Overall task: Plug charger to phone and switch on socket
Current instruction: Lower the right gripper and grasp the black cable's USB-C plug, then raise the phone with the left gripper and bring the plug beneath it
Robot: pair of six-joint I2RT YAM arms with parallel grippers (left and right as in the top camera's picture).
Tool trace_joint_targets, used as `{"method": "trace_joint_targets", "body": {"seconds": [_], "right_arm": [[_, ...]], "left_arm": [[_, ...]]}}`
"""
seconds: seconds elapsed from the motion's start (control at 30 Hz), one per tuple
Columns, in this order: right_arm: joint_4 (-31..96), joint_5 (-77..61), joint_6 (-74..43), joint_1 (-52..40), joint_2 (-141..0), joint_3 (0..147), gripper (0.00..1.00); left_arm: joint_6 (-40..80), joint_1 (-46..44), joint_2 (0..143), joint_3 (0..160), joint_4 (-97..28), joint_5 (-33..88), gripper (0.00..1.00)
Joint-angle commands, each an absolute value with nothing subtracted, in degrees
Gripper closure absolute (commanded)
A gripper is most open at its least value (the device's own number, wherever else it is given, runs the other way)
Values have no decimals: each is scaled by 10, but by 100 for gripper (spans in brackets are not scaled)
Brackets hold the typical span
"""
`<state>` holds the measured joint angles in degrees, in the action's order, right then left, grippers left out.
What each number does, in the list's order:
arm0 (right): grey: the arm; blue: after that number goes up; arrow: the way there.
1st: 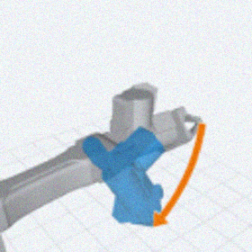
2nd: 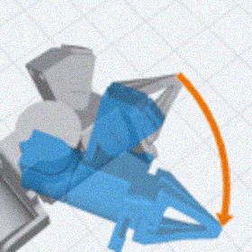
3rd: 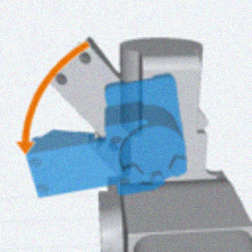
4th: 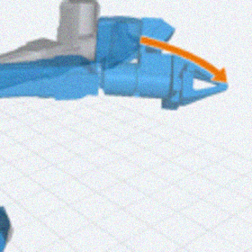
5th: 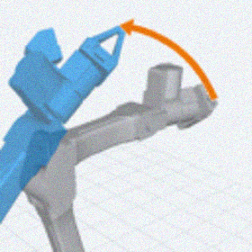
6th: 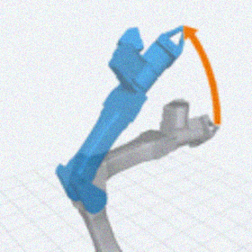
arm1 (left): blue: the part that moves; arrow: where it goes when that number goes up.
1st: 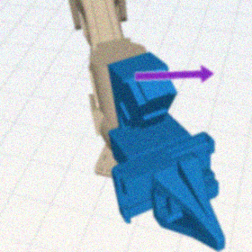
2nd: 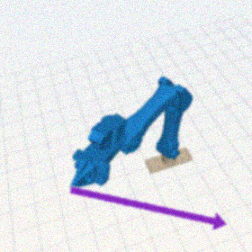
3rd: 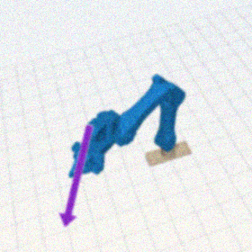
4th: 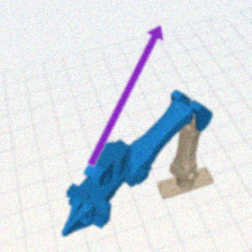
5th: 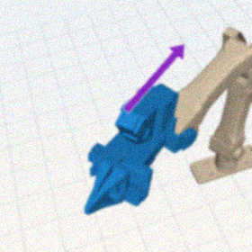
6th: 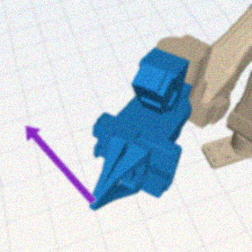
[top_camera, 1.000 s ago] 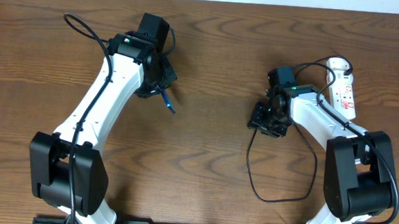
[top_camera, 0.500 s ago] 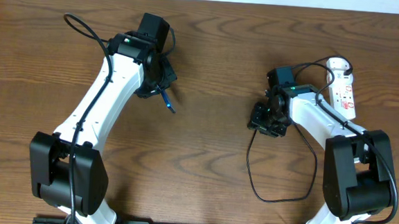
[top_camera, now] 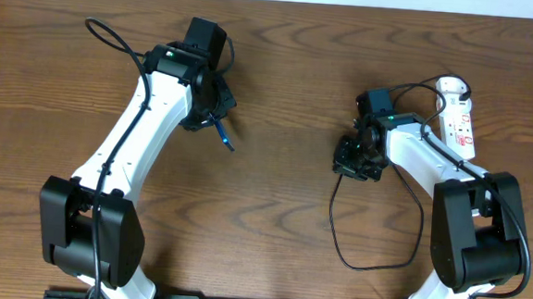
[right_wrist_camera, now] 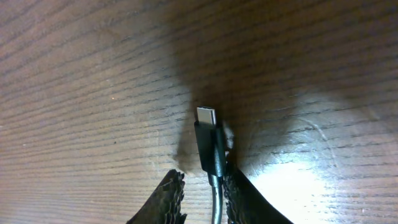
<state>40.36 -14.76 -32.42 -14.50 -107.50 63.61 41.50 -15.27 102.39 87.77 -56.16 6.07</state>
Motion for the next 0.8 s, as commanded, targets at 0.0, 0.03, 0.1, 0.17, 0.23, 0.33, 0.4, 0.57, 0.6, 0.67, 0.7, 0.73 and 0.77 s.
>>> {"method": "trace_joint_targets", "body": {"seconds": [0.0,0.03,0.1,0.17,0.23,0.33,0.4,0.57,0.6,0.67,0.7,0.73,0.77], "right_arm": [[402,-140,-321,-149,-1098,629,80],[400,-140,-321,-149,-1098,629,81],[398,-140,-321,-149,-1098,629,84],[398,-140,-321,-149,-1098,629,88],[398,-140,-321,-149,-1098,629,93],[398,-147,-312,-145,-1098,629,95],[396,-170,-294,-139,-1097,630,99],[394,-243,-269,-118,-1091,631,99],[394,-261,-259,-113,-1088,632,99],[395,-293,-251,-102,-1079,632,99],[397,-308,-248,-96,-1072,632,99],[397,-325,-239,-92,-1065,632,99],[397,-346,-227,-87,-1057,632,99]], "left_arm": [[408,-152,1023,883,-561,60,93],[408,-152,1023,883,-561,60,93],[408,-152,1023,883,-561,60,93],[408,-152,1023,883,-560,60,93],[408,-152,1023,883,-559,60,93],[408,-152,1023,883,-556,68,93],[407,-152,1023,883,-550,91,93],[405,-152,1021,883,-509,184,93],[401,-152,1021,883,-494,204,93],[387,-152,1021,883,-463,251,93],[380,-152,1021,883,-446,279,93],[373,-152,1021,883,-427,308,93],[366,-152,1021,883,-407,339,93]]}}
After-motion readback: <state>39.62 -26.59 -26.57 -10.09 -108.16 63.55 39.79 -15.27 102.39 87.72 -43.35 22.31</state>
